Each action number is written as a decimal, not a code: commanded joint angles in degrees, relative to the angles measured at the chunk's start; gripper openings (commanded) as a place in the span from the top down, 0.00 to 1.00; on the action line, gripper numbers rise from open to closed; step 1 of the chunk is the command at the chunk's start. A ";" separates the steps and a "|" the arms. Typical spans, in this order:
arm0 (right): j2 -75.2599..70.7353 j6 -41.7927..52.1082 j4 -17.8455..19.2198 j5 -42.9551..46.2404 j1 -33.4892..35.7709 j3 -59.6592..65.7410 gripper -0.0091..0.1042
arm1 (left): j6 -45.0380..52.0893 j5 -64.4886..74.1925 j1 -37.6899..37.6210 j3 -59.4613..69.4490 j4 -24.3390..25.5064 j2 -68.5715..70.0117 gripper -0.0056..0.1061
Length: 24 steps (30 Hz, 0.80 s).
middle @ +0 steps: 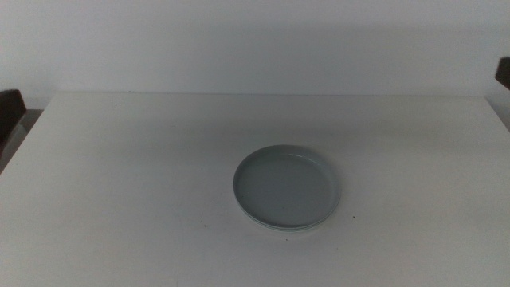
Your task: Stack the three bowls on top of each other.
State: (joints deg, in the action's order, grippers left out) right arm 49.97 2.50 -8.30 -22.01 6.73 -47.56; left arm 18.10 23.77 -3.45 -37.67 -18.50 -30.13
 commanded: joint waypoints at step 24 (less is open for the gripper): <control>-49.97 0.13 6.79 10.27 -12.38 47.56 0.16 | -0.40 -15.79 0.34 37.67 2.02 30.13 0.11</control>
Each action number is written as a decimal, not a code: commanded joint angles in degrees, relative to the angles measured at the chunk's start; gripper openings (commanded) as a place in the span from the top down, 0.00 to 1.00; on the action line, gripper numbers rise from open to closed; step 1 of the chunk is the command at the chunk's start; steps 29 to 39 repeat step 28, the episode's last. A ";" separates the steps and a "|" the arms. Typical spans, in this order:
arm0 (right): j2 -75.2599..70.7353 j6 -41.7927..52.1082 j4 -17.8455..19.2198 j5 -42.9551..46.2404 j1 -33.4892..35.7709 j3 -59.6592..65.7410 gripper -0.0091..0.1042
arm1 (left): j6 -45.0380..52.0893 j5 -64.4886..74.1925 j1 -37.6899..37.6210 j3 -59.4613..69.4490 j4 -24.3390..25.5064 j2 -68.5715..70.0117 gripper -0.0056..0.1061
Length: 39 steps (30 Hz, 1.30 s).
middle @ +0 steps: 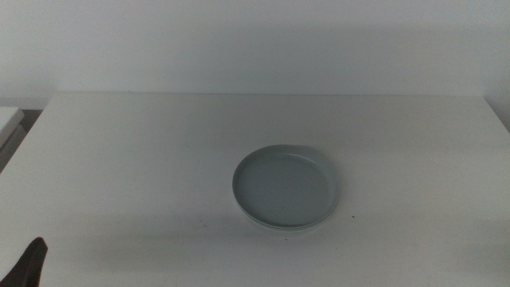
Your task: Stack the three bowls on top of each other.
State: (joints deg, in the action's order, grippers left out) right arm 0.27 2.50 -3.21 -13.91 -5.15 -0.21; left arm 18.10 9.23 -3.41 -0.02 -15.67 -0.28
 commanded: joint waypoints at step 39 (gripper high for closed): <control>-0.27 -0.10 -0.35 1.92 -0.39 0.21 0.16 | -0.40 -3.90 0.53 0.02 -6.72 0.28 0.11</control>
